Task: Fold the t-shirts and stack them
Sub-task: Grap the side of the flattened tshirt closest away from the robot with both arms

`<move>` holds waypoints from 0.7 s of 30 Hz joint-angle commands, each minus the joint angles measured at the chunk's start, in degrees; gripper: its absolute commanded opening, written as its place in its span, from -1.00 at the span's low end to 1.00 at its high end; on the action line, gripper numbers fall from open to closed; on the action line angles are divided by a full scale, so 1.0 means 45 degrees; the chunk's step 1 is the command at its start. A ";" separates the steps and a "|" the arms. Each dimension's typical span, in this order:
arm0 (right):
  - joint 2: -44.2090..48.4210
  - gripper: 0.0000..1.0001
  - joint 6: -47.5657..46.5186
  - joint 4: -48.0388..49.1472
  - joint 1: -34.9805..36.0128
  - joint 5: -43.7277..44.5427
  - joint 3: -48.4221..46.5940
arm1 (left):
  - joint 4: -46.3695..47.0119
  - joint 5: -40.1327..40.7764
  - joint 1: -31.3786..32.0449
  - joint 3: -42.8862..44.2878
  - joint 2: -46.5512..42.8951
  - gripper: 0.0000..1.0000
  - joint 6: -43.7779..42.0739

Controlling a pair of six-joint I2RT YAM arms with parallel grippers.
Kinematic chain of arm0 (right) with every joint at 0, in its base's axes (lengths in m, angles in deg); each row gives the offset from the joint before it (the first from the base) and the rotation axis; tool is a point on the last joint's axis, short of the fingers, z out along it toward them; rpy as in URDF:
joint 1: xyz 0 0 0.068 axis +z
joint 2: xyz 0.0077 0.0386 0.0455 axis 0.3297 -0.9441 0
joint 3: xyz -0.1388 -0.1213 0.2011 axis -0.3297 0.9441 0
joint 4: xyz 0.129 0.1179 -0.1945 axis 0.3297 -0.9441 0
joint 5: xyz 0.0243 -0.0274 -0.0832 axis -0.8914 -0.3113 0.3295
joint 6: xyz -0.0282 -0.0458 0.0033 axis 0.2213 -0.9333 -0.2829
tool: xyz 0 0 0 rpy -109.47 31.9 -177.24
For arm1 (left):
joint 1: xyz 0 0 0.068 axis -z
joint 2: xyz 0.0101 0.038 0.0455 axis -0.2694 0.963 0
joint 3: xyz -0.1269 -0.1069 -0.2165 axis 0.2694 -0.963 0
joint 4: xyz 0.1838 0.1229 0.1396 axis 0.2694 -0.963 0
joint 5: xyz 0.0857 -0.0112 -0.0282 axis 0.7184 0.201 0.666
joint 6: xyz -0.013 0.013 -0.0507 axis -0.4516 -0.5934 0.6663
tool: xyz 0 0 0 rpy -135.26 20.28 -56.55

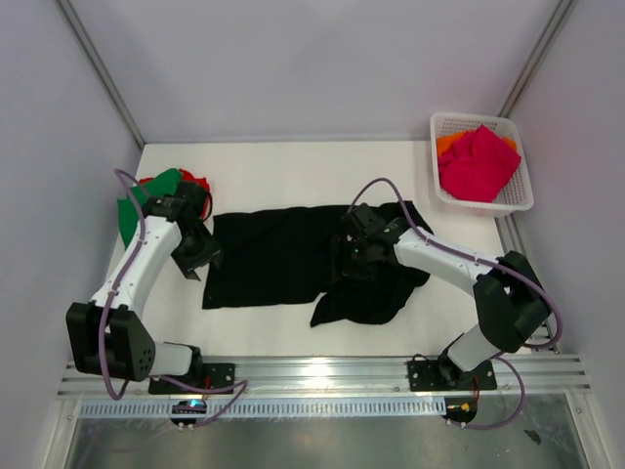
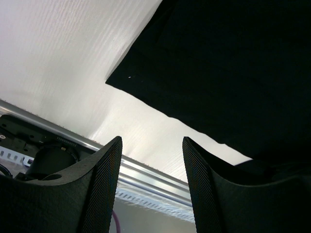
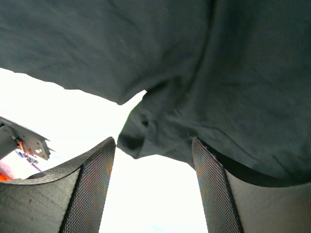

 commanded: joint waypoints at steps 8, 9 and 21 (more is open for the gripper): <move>0.0317 0.37 0.2283 -0.2405 0.0053 0.2286 0.0215 | 0.0144 -0.0335 0.0017 0.0516 0.0196 0.11 -0.0204; 0.0298 0.38 0.2480 -0.2464 0.0053 0.2365 0.0274 | 0.0125 -0.0336 0.0017 0.0536 0.0235 0.11 -0.0224; 0.0335 0.37 0.5523 -0.2583 0.0034 0.1897 0.1972 | -0.0422 -0.0375 0.0017 0.1161 0.0586 0.11 -0.0575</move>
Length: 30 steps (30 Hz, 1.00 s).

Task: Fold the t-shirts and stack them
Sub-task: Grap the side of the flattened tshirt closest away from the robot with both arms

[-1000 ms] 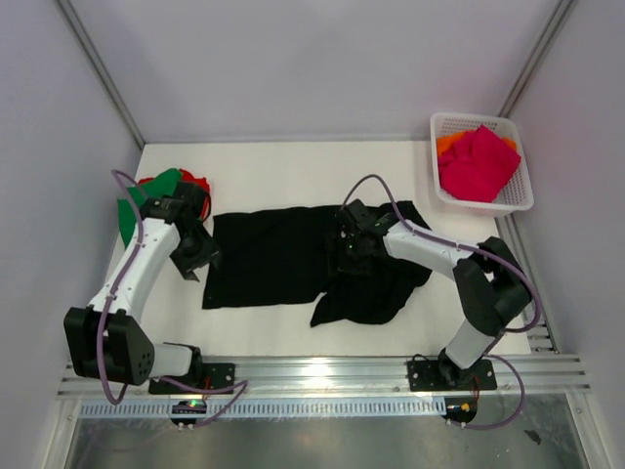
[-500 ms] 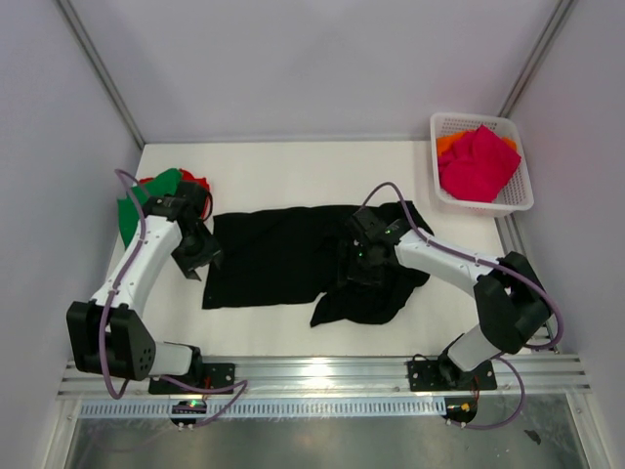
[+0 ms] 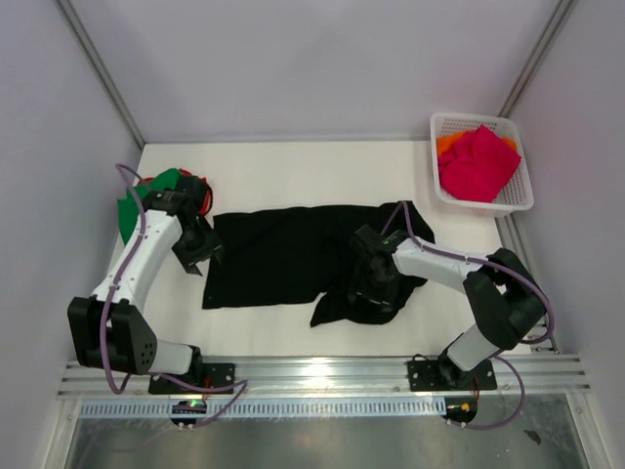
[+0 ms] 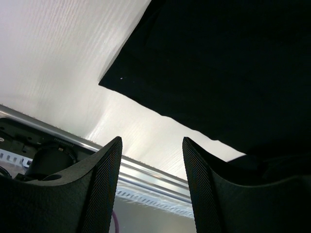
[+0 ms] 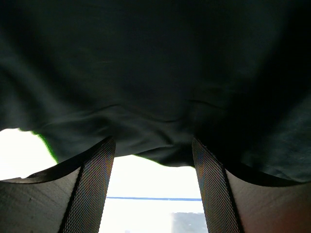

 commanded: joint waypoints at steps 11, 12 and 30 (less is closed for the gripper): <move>0.3781 0.38 0.5695 -0.1026 -0.0045 0.1871 0.2626 | -0.0848 -0.0063 0.0017 0.1110 0.0423 0.11 -0.0875; 0.3996 0.37 0.5832 -0.1414 -0.0064 0.2008 0.2626 | -0.0867 -0.0064 0.0017 0.1149 0.0443 0.11 -0.0914; 0.5130 0.38 0.2357 -0.3430 -0.0025 0.4784 0.0965 | -0.0418 -0.0239 0.0037 0.0778 0.0306 0.11 -0.1207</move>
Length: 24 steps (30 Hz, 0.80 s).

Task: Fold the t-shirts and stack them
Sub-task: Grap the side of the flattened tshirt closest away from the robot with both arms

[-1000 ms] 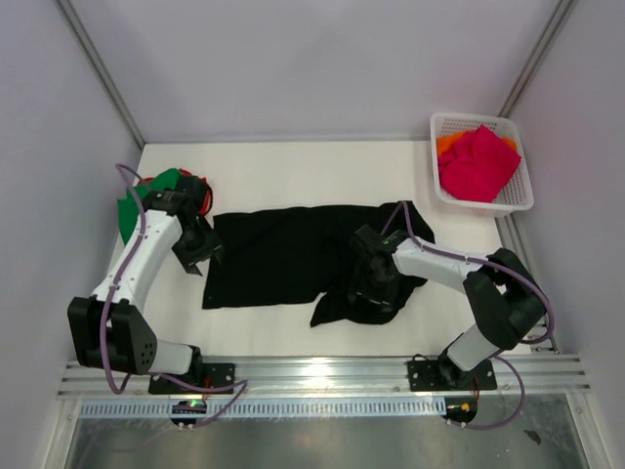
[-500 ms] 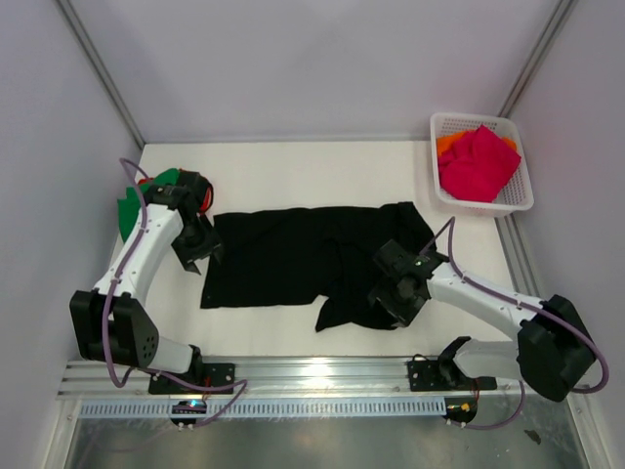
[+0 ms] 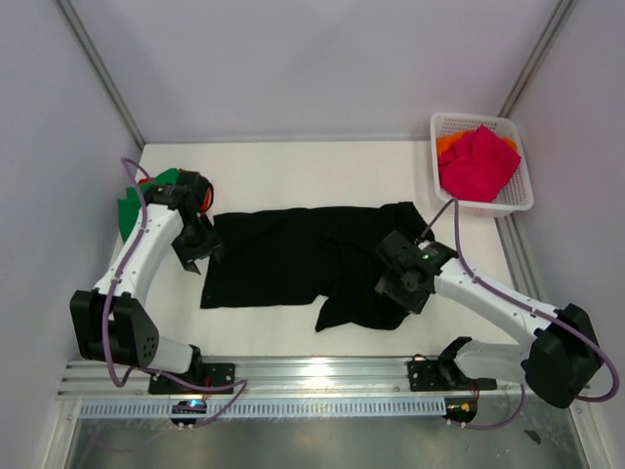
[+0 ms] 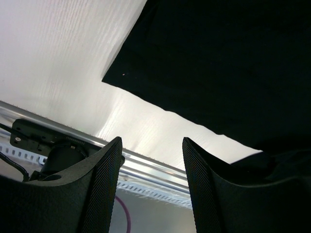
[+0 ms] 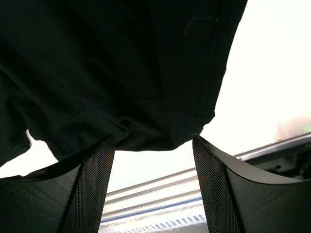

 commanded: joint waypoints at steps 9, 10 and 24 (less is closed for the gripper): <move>0.0942 0.38 -0.0293 -0.0904 0.0233 -0.0333 0.0708 | 0.0301 -0.0196 0.0017 0.0079 -0.0140 0.11 -0.0216; 0.1116 0.38 -0.0196 -0.0924 0.0233 -0.0489 0.0826 | 0.0321 -0.0234 0.0017 0.0098 -0.0082 0.11 -0.0216; 0.2270 0.38 0.0860 0.1574 0.0799 -0.0941 0.3306 | 0.0185 -0.0450 0.0017 0.0313 0.0055 0.11 -0.0430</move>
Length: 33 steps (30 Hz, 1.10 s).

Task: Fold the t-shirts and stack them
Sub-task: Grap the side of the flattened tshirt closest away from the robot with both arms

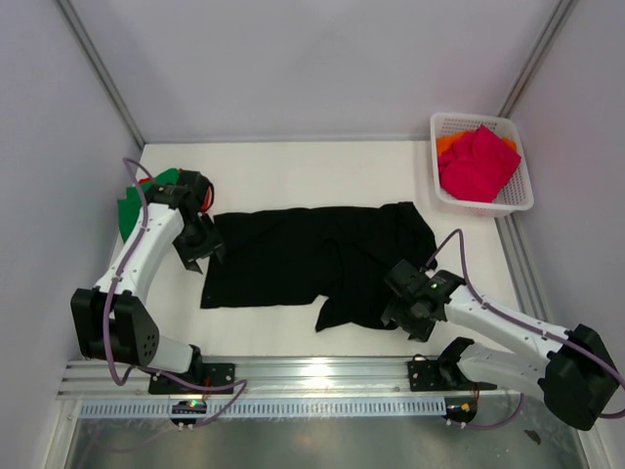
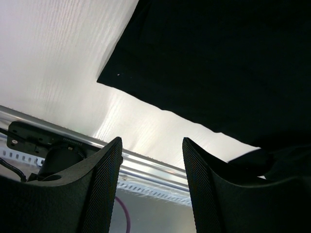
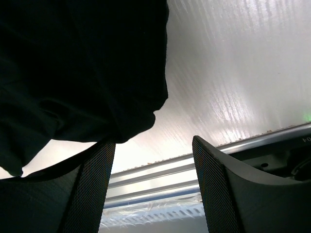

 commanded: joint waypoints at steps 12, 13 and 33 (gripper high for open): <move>-0.0320 0.38 0.0603 0.3247 0.0363 0.1114 0.1516 | -0.0049 -0.0241 0.0017 0.0821 0.0222 0.11 -0.0436; -0.0456 0.38 0.0584 0.3423 0.0383 0.1133 0.1536 | -0.0107 -0.0125 0.0037 0.0918 0.0241 0.11 -0.0436; -0.2958 -0.20 -0.0627 0.5709 0.0461 0.0743 0.0989 | -0.0479 0.0345 0.0037 0.0958 -0.0208 0.11 -0.0358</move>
